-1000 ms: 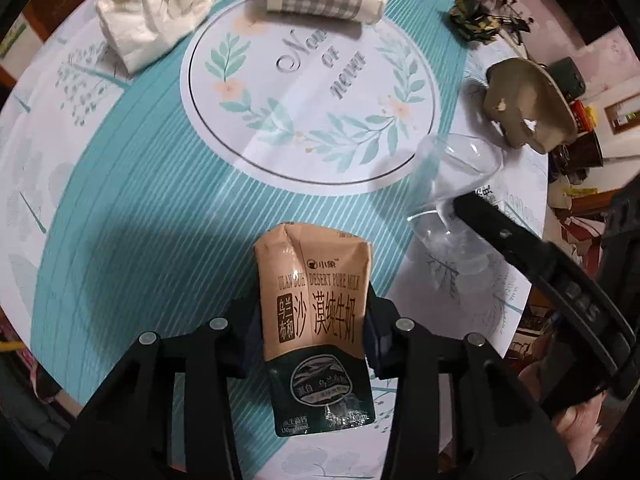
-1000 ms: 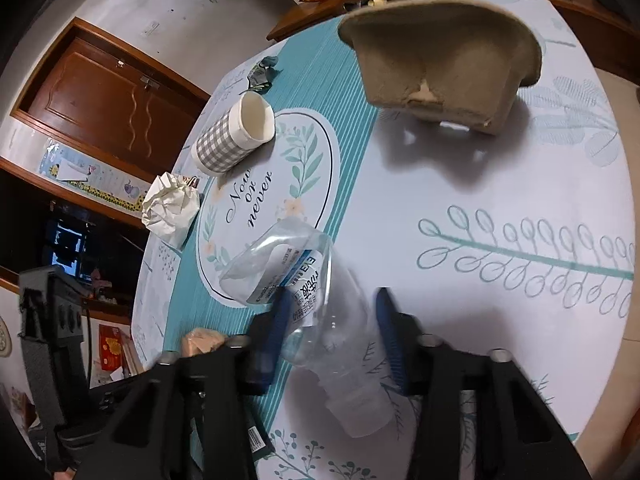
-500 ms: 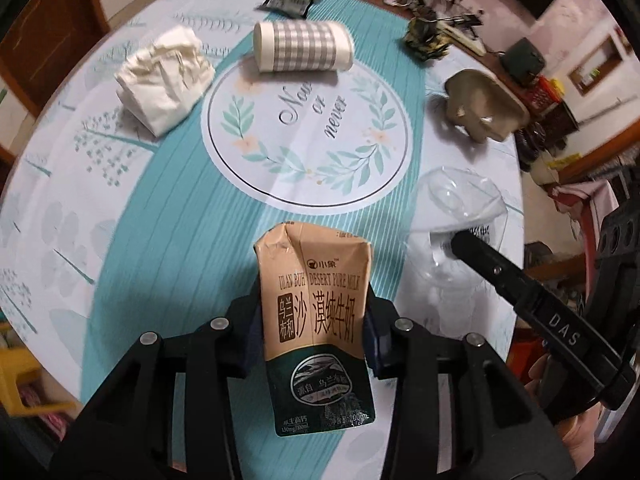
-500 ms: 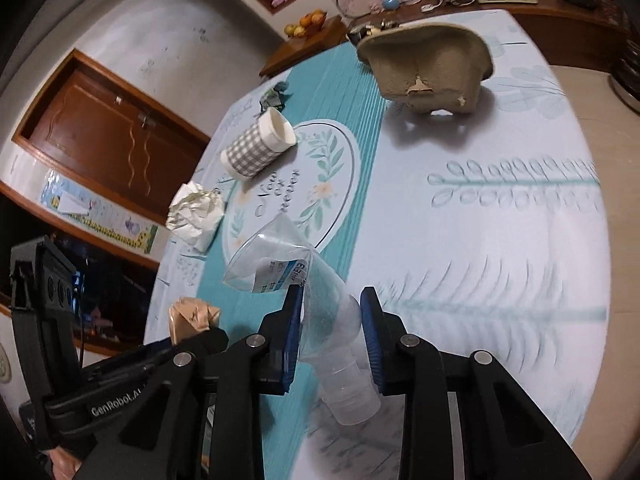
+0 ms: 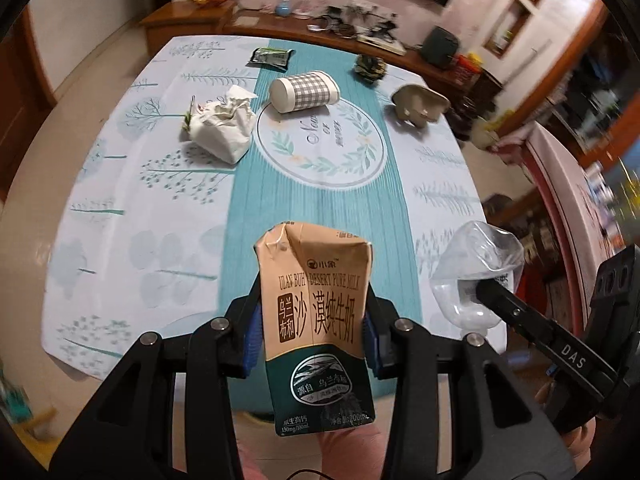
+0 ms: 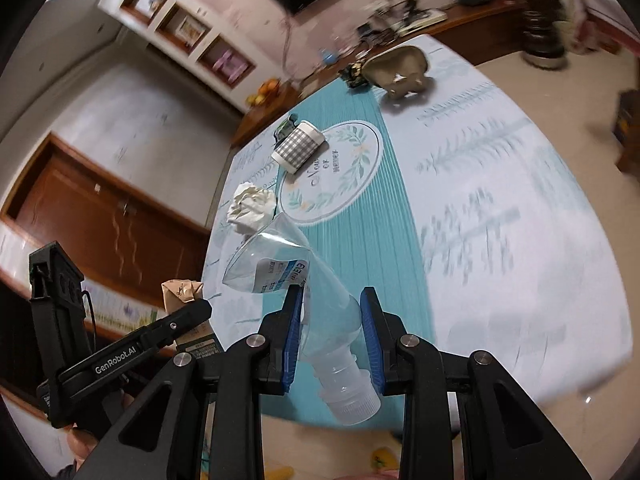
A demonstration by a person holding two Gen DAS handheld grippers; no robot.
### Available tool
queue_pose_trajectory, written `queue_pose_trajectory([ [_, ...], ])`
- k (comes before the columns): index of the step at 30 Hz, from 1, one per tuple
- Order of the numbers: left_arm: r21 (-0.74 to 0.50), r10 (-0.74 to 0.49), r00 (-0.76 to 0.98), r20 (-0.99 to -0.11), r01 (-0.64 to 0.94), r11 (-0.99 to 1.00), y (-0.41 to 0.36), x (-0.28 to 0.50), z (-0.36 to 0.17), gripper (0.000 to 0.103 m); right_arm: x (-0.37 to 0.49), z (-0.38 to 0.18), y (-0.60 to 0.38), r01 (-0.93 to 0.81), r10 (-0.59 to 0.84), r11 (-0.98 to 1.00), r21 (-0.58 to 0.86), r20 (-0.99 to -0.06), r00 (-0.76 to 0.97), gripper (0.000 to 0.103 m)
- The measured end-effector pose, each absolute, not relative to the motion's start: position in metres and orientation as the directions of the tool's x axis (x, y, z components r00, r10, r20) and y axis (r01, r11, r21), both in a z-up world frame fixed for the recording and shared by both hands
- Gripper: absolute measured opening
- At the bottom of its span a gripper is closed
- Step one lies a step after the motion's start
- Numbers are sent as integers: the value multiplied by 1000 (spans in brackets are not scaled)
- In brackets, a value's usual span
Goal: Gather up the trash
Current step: 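Lift the carton and bottle and carry both toward the black bin, then open both grippers over the bin to drop the carton and bottle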
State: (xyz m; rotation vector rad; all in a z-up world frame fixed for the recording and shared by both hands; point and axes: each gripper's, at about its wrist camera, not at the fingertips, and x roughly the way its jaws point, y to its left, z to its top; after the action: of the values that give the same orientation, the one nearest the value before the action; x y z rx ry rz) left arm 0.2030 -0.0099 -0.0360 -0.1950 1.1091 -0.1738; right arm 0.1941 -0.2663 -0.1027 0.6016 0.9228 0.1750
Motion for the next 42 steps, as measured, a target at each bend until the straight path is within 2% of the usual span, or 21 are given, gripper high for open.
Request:
queue_pose_trajectory([
  [8, -261, -321, 370, -872, 205, 943, 37, 139, -43, 37, 77, -117, -214, 269, 297, 780, 566, -712, 637, 28],
  [14, -283, -365, 338, -867, 270, 921, 50, 95, -66, 37, 13, -163, -185, 390, 281, 752, 531, -794, 539, 28],
  [20, -274, -377, 283, -882, 342, 899, 44, 55, -111, 37, -25, -233, -164, 475, 270, 744, 470, -862, 430, 28],
  [24, -249, -361, 273, -892, 370, 895, 34, 29, -154, 37, -30, -282, -154, 471, 211, 794, 384, -901, 380, 28],
  [34, -189, -286, 228, -931, 370, 910, 2, 14, -307, 37, -11, -442, -158, 508, 204, 798, 324, -939, 278, 29],
  [38, -171, -256, 223, -940, 340, 925, -6, 18, -363, 38, 6, -494, -162, 538, 209, 785, 308, -948, 239, 40],
  [39, -164, -244, 220, -944, 329, 930, -7, 20, -375, 39, 9, -503, -166, 540, 210, 783, 308, -948, 237, 44],
  [41, -144, -216, 218, -952, 306, 941, -8, 23, -395, 51, 11, -519, -170, 534, 204, 790, 301, -951, 233, 47],
  [42, -142, -211, 219, -953, 293, 946, -7, 24, -404, 62, 12, -523, -174, 532, 203, 793, 297, -952, 229, 47],
])
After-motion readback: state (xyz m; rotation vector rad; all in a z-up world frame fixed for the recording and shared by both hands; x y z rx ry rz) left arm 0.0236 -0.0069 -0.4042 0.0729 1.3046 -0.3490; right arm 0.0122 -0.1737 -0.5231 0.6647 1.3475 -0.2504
